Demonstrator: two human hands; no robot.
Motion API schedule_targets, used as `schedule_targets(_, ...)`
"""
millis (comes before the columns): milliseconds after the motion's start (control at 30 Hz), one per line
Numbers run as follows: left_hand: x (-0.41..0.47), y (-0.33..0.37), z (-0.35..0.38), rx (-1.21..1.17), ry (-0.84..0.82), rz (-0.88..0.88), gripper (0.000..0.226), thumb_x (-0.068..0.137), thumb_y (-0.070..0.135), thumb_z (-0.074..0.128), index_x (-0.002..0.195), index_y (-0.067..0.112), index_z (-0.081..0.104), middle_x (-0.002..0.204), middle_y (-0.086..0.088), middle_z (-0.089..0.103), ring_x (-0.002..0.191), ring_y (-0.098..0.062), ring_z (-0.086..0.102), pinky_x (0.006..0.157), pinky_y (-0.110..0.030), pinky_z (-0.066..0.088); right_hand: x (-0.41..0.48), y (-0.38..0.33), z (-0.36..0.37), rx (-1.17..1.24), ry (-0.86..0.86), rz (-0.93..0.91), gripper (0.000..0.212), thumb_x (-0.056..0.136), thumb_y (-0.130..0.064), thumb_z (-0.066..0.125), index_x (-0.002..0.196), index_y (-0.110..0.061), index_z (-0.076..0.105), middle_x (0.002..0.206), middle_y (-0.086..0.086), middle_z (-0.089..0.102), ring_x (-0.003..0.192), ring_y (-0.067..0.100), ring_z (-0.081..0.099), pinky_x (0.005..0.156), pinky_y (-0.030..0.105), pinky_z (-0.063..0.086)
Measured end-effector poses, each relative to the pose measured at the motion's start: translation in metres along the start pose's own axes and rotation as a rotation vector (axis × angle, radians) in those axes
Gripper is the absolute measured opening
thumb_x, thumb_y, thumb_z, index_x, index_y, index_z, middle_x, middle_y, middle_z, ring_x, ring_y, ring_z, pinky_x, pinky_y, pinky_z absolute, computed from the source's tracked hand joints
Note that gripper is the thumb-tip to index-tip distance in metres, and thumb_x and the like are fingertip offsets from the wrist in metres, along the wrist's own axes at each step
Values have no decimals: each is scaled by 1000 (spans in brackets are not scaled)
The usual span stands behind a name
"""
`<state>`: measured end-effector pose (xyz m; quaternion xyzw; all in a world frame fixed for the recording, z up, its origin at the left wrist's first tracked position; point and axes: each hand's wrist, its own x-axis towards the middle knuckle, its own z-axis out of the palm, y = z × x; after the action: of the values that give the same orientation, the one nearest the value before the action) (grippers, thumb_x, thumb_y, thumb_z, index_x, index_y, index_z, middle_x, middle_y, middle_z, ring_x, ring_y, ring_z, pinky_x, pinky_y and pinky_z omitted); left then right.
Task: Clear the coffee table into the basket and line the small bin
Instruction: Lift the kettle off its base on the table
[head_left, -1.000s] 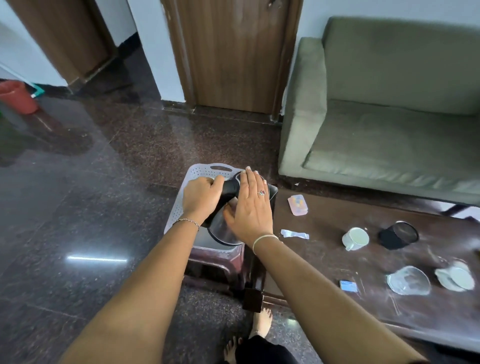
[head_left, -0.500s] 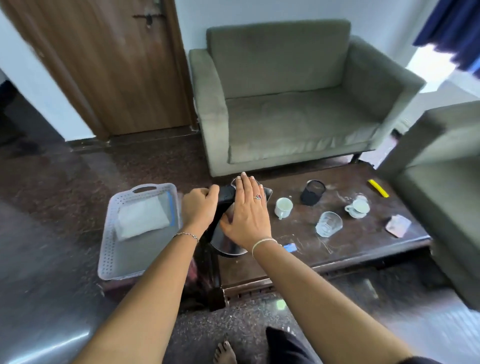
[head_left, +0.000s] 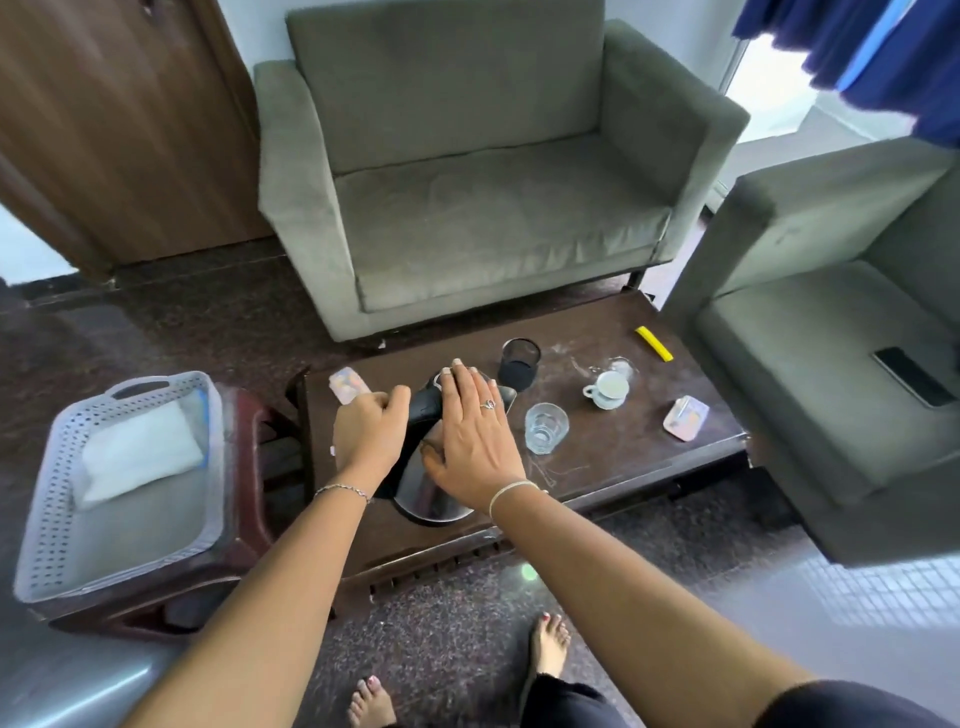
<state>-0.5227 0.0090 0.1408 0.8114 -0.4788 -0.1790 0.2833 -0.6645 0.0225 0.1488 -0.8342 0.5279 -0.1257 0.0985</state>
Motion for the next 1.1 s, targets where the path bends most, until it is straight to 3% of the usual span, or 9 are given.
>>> schedule_targets(167, -15, 20, 36, 36, 17, -46, 49, 82, 43, 41, 51, 7, 56, 46, 0, 51, 49, -13, 46, 47, -29, 30, -9, 50, 3, 63, -96, -41, 87, 86, -37, 56, 152, -6, 9, 160, 17, 7, 147, 33, 6, 121, 45, 7)
schedule_targets(433, -17, 33, 67, 55, -22, -76, 50, 80, 42, 41, 43, 9, 44, 45, -6, 51, 55, -28, 51, 48, -32, 29, -9, 88, 11, 123, -165, -32, 86, 87, -34, 57, 153, -8, 7, 160, 18, 4, 148, 33, 4, 121, 45, 7)
schedule_targets(600, -13, 31, 80, 103, -39, -66, 48, 81, 40, 40, 44, 9, 39, 42, -5, 46, 48, -20, 45, 44, -28, 25, -5, 97, 25, 167, -181, 1, 84, 87, -31, 57, 153, -8, 10, 160, 19, 6, 148, 34, 6, 121, 45, 9)
schedule_targets(900, 7, 28, 102, 174, -98, -41, 50, 81, 42, 38, 52, 3, 48, 49, -12, 51, 58, -30, 48, 52, -37, 34, 1, 113, 47, 231, -174, 74, 83, 86, -28, 58, 152, -10, 12, 159, 18, 10, 146, 34, 12, 120, 43, 11)
schedule_targets(1100, 16, 32, 114, 161, -162, -6, 49, 82, 40, 37, 48, 5, 43, 48, -11, 49, 59, -31, 47, 52, -37, 32, 5, 121, 55, 247, -175, 130, 82, 86, -27, 57, 153, -10, 12, 159, 19, 8, 146, 35, 12, 120, 44, 12)
